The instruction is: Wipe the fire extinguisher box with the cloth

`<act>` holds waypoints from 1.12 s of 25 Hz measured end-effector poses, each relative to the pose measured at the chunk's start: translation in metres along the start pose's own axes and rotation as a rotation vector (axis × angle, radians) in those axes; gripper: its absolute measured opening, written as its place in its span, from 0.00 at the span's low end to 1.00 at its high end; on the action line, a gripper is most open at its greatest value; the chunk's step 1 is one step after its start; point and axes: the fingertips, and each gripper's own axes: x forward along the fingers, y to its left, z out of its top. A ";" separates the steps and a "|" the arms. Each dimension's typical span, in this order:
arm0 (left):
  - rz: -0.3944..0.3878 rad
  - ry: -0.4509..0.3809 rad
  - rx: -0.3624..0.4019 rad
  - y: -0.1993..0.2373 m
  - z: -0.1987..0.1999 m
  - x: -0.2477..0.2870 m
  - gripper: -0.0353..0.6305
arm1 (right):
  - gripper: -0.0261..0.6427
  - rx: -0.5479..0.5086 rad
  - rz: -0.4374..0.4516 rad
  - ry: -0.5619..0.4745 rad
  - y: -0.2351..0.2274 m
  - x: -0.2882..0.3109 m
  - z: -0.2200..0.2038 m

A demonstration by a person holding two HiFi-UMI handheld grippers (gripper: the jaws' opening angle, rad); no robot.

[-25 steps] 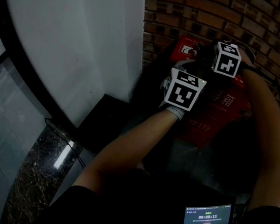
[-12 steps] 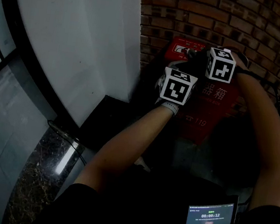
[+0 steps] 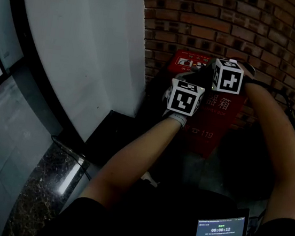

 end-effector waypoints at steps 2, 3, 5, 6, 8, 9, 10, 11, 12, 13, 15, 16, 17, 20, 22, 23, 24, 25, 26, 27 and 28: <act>-0.012 -0.010 -0.015 -0.006 0.006 0.002 0.06 | 0.09 0.013 -0.034 0.025 -0.012 -0.006 -0.013; -0.017 -0.017 -0.019 -0.008 0.009 0.004 0.06 | 0.09 0.023 -0.055 0.040 -0.020 -0.009 -0.021; -0.029 -0.025 -0.031 -0.014 0.014 0.009 0.06 | 0.09 0.035 -0.101 0.076 -0.036 -0.013 -0.037; -0.027 -0.026 -0.032 -0.015 0.014 0.012 0.06 | 0.09 0.038 -0.124 0.094 -0.043 -0.013 -0.046; -0.019 -0.020 -0.040 -0.013 0.010 0.021 0.06 | 0.09 0.046 -0.160 0.122 -0.055 -0.012 -0.060; -0.022 -0.015 -0.057 -0.013 0.007 0.023 0.06 | 0.09 0.051 -0.173 0.131 -0.060 -0.010 -0.065; -0.029 -0.010 -0.085 -0.014 0.005 0.025 0.06 | 0.09 0.055 -0.182 0.140 -0.064 -0.008 -0.070; -0.034 -0.006 -0.114 -0.015 0.003 0.025 0.06 | 0.09 0.056 -0.187 0.149 -0.067 -0.004 -0.075; -0.033 -0.003 -0.134 -0.016 0.002 0.024 0.06 | 0.09 0.057 -0.191 0.158 -0.070 0.002 -0.080; -0.026 -0.004 -0.139 -0.015 0.002 0.025 0.06 | 0.09 0.060 -0.196 0.167 -0.074 0.008 -0.085; -0.002 -0.011 -0.111 -0.009 0.000 0.032 0.06 | 0.09 0.067 -0.207 0.182 -0.081 0.020 -0.094; 0.004 -0.017 -0.099 -0.007 0.000 0.035 0.06 | 0.09 0.070 -0.211 0.191 -0.085 0.026 -0.099; 0.004 -0.021 -0.093 -0.007 0.001 0.037 0.06 | 0.09 0.071 -0.214 0.200 -0.089 0.033 -0.104; -0.019 -0.024 -0.106 -0.010 -0.002 0.041 0.09 | 0.09 0.065 -0.224 0.215 -0.100 0.053 -0.111; -0.026 -0.028 -0.114 -0.010 -0.005 0.044 0.08 | 0.09 0.067 -0.227 0.222 -0.105 0.066 -0.116; -0.023 -0.034 -0.112 -0.009 -0.006 0.046 0.06 | 0.09 0.066 -0.226 0.229 -0.106 0.072 -0.119; -0.019 -0.041 -0.107 -0.008 -0.006 0.048 0.06 | 0.09 0.063 -0.223 0.237 -0.108 0.077 -0.123; -0.018 -0.048 -0.101 -0.007 -0.006 0.049 0.06 | 0.09 0.059 -0.216 0.243 -0.108 0.082 -0.125; -0.019 -0.053 -0.096 -0.006 -0.005 0.049 0.06 | 0.09 0.057 -0.207 0.245 -0.107 0.087 -0.127; -0.021 -0.053 -0.098 -0.005 -0.005 0.049 0.06 | 0.09 0.059 -0.196 0.244 -0.106 0.091 -0.127; -0.024 -0.051 -0.107 -0.005 -0.007 0.049 0.06 | 0.09 0.066 -0.188 0.239 -0.104 0.095 -0.127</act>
